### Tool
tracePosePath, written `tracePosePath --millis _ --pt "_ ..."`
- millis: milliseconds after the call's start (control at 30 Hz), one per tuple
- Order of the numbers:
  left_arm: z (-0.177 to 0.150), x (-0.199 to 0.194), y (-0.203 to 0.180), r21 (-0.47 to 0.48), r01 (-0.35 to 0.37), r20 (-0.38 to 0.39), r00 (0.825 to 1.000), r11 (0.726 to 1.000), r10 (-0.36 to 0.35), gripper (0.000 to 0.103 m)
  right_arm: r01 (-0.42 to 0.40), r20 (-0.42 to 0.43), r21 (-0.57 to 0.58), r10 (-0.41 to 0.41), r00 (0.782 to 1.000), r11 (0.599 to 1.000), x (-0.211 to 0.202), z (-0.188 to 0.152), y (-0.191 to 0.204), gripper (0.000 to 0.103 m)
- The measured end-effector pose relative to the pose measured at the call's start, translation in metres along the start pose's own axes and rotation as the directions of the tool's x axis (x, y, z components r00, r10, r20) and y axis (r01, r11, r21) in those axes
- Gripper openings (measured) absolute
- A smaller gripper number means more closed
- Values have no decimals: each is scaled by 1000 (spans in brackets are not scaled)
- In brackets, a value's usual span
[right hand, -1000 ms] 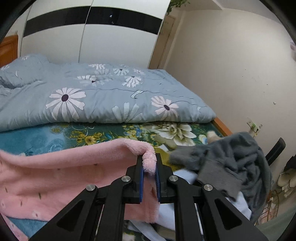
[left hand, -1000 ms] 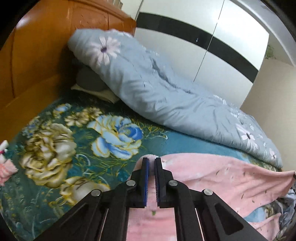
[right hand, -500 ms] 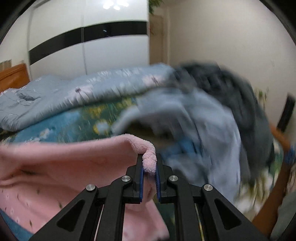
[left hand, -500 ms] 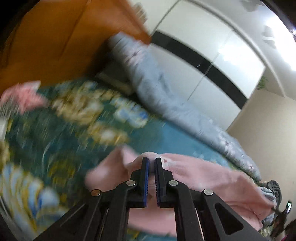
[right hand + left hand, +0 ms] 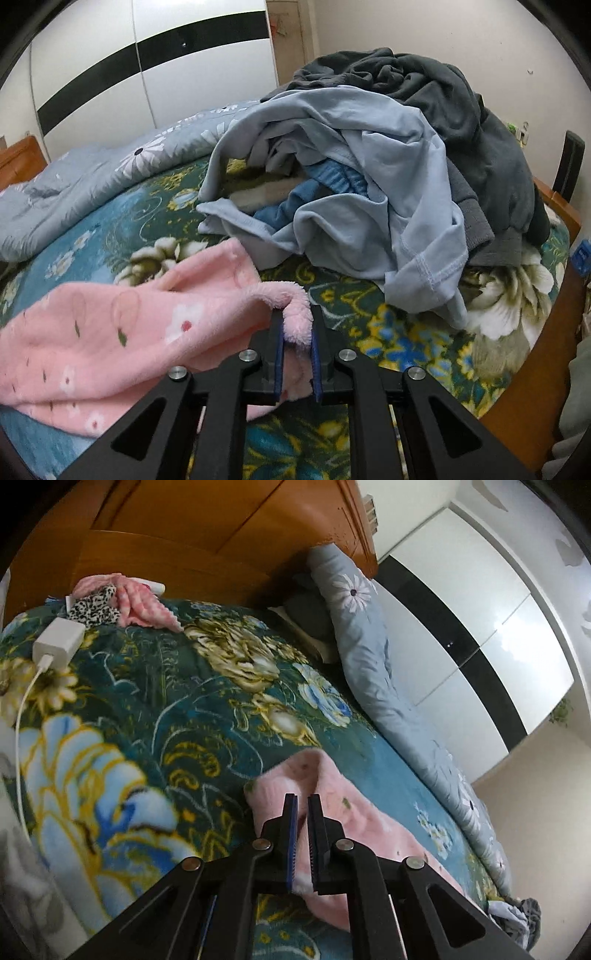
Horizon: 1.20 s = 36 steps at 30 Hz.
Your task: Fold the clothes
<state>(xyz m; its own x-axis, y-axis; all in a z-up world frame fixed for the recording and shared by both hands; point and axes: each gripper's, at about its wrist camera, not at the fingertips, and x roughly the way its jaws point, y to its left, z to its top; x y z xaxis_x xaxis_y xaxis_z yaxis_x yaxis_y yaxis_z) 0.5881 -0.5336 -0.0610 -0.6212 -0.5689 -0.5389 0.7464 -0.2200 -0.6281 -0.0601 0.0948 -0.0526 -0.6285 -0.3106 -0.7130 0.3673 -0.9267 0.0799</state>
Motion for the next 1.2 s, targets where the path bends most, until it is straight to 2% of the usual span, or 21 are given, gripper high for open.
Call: tracePosePath --millis 33,100,200,267,333,400,467,500,567,633,733,833,867,900,933,967,1033,1133,1200 --pt "-4 0 -1 -2 -3 -13 1000 1000 3 10 13 5 5 -13 1000 1000 -5 -2 -2 23" --pt "-13 3 -4 -19 0 -58 998 1000 -2 30 33 13 36 -33 999 999 -14 -4 -7 24" --pt "-28 16 -10 -69 76 -126 989 995 -84 47 -5 18 99 3 1000 995 -32 -13 -15 25" --pt "-34 27 -16 -89 91 -154 983 992 -104 49 -40 13 109 38 999 993 -37 -19 -12 27" --pt "-40 36 -20 -96 79 -165 982 992 -94 49 -112 -3 136 113 994 984 -38 -28 -7 28" --pt "-43 38 -24 -98 74 -153 984 992 -89 46 -217 -27 199 227 974 956 -33 -36 -3 30" --pt "-42 36 -26 -105 82 -127 987 991 -95 45 -315 -20 265 331 943 912 -28 -43 1 43" --pt "-41 34 -28 -108 88 -116 988 990 -101 43 -360 -11 296 380 925 885 -25 -45 4 44" --pt "-38 33 -32 -101 100 -108 988 990 -110 42 -424 10 332 446 895 843 -20 -46 12 45" --pt "-37 34 -36 -86 98 -111 988 991 -107 42 -461 18 348 486 874 816 -11 -43 24 48" --pt "-41 45 -32 -125 98 -154 981 987 -117 42 -444 -13 379 485 874 812 10 -40 39 49" --pt "-44 51 -31 -134 96 -168 979 986 -118 42 -443 -24 430 500 866 787 29 -39 46 49" --pt "-44 52 -32 -130 93 -163 980 987 -114 35 -446 -20 444 506 862 777 33 -38 47 47" --pt "-42 51 -32 -125 87 -158 982 988 -107 17 -441 -20 463 507 862 768 38 -37 47 41" --pt "-41 51 -33 -120 81 -155 983 990 -99 8 -426 -28 482 500 865 765 41 -35 47 19" --pt "-38 51 -34 -112 74 -153 984 991 -91 1 -410 -41 497 492 869 765 44 -33 46 5" --pt "-29 49 -36 -93 68 -137 987 993 -81 0 -397 -47 504 483 874 767 46 -25 47 5" --pt "-13 51 -41 -72 57 -145 987 996 -67 0 -396 -37 451 460 887 800 36 -4 57 5" --pt "-8 46 -41 -81 62 -155 985 995 -74 1 -410 -29 403 460 888 818 25 11 66 5"
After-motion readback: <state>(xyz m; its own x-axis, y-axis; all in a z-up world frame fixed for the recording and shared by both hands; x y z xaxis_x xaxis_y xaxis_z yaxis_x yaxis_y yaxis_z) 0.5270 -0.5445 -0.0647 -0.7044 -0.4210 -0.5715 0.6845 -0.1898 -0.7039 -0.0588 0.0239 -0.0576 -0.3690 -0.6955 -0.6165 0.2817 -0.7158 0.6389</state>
